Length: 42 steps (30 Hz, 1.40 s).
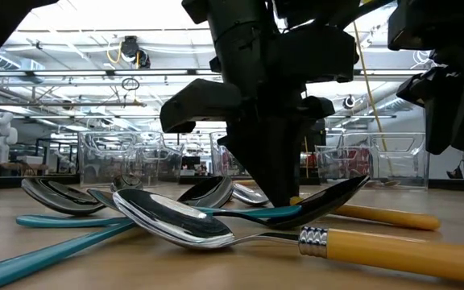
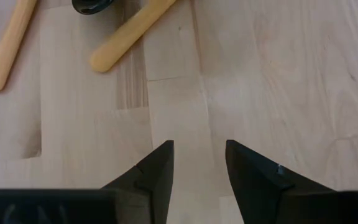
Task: Sort silverware by color (type)
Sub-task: Put the brown spoon into the middle transparent bin
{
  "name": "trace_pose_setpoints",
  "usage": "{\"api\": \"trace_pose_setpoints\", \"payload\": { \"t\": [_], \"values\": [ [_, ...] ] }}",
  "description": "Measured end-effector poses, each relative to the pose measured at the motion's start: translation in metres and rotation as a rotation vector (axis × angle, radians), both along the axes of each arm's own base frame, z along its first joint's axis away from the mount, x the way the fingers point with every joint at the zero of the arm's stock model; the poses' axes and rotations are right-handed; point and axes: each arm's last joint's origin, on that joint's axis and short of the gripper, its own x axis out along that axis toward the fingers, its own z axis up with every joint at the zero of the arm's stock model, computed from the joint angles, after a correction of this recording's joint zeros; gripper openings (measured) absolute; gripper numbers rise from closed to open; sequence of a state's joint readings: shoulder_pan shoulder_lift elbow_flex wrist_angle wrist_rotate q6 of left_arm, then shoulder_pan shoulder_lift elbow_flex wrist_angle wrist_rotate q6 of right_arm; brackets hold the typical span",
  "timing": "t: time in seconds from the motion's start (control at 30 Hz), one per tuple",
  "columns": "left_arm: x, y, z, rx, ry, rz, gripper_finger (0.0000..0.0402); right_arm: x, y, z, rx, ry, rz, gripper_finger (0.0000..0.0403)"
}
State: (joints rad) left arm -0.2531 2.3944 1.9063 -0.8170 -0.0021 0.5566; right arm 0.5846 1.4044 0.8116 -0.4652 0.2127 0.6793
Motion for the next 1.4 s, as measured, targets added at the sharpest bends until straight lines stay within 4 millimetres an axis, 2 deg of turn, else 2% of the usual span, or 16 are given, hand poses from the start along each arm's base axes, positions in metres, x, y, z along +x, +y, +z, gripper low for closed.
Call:
{"api": "trace_pose_setpoints", "payload": {
  "t": [0.3, 0.53, 0.77, 0.97, 1.13, 1.4],
  "values": [
    [-0.001, -0.002, 0.002, 0.038, -0.022, 0.136, 0.0036, -0.002, -0.002, -0.001, -0.030, 0.013, 0.004, 0.0141],
    [-0.001, -0.002, 0.002, 0.038, -0.022, 0.234, 0.0035, -0.012, -0.009, 0.016, -0.092, -0.060, -0.074, 0.0141],
    [-0.004, 0.002, 0.023, 0.087, -0.085, 0.304, 0.0035, -0.023, -0.006, 0.028, -0.127, -0.140, -0.072, 0.0141],
    [-0.011, 0.005, 0.062, 0.136, -0.179, 0.366, 0.0035, -0.027, -0.002, 0.027, -0.138, -0.138, -0.046, 0.0141],
    [-0.017, 0.005, 0.082, 0.137, -0.217, 0.394, 0.0035, -0.030, -0.001, 0.027, -0.147, -0.127, -0.036, 0.0141],
    [-0.036, 0.010, 0.144, 0.097, -0.367, 0.449, 0.0035, -0.032, -0.003, 0.026, -0.157, -0.105, -0.072, 0.0141]
  ]
}}
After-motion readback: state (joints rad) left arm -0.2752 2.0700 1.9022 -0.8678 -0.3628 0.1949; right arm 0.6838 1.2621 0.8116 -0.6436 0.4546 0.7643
